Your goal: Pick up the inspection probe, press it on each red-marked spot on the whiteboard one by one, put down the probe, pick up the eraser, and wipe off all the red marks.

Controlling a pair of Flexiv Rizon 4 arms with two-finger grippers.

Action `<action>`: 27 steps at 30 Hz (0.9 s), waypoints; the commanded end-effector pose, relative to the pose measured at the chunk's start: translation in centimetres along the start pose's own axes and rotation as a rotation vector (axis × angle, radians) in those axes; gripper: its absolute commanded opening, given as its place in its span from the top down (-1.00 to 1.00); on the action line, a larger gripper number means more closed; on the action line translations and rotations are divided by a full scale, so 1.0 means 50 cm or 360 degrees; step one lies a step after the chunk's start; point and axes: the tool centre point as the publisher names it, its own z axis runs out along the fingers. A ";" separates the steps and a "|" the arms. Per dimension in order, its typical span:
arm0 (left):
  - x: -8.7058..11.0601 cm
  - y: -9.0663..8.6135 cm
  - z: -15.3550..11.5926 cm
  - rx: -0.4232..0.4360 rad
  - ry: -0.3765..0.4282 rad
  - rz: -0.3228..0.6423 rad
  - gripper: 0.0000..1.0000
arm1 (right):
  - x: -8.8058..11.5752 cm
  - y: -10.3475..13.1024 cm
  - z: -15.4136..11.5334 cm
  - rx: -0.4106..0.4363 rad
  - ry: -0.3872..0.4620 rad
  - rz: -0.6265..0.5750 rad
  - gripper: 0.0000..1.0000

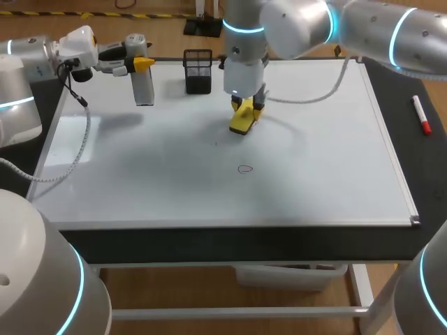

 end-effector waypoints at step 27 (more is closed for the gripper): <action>0.004 -0.003 0.001 -0.0002 -0.0007 0.0002 1.00 | -0.025 0.009 0.039 -0.0030 0.0077 -0.0091 1.00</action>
